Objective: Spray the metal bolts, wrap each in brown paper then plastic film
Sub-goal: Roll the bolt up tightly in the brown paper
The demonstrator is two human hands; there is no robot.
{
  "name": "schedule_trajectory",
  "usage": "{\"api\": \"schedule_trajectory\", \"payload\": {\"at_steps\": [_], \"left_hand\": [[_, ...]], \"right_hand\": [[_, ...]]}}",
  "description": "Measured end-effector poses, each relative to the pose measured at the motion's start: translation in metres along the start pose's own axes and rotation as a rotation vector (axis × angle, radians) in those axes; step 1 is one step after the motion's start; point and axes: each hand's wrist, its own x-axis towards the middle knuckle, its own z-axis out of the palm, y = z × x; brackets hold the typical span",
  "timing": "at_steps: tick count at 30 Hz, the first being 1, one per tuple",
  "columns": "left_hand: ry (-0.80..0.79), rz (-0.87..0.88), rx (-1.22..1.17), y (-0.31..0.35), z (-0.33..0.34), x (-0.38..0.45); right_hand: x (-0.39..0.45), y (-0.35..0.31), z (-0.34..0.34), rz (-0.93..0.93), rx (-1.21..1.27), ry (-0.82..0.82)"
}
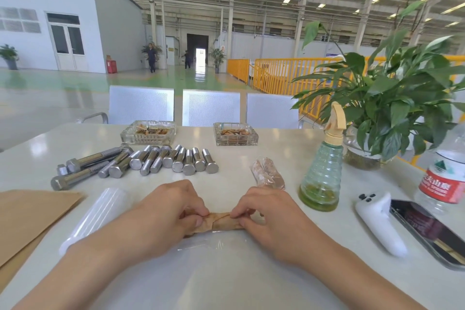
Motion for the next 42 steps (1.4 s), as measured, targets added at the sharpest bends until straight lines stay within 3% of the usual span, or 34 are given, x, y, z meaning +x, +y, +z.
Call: {"api": "schedule_trajectory", "payload": {"at_steps": [4,6,8,12,19,31,34,37,42], "left_hand": [[0.021,0.000,0.093,0.003,0.002,-0.005],[0.033,0.012,0.141,0.004,0.003,-0.005],[0.035,0.021,0.163,0.005,0.004,-0.006],[0.038,0.022,0.139,0.002,0.004,-0.007],[0.069,0.025,0.084,0.000,0.005,-0.008],[0.093,0.040,0.046,-0.003,0.008,-0.008],[0.097,0.042,0.034,-0.004,0.009,-0.008],[0.117,0.055,0.021,-0.005,0.011,-0.009],[0.171,0.050,0.007,-0.007,0.014,-0.008]], "right_hand": [[0.001,0.001,-0.020,0.202,0.264,0.051],[0.000,0.007,-0.037,0.328,0.259,0.140],[-0.002,0.017,-0.054,0.462,0.049,0.117],[-0.007,0.022,-0.070,0.701,-0.454,-0.151],[-0.006,0.003,-0.056,0.770,-0.659,-0.295],[-0.007,-0.002,-0.043,0.852,-0.590,-0.085],[-0.008,0.000,-0.050,0.873,-0.440,-0.022],[-0.005,0.002,-0.060,0.876,-0.126,0.024],[0.005,-0.006,-0.071,0.725,0.289,0.227]]}}
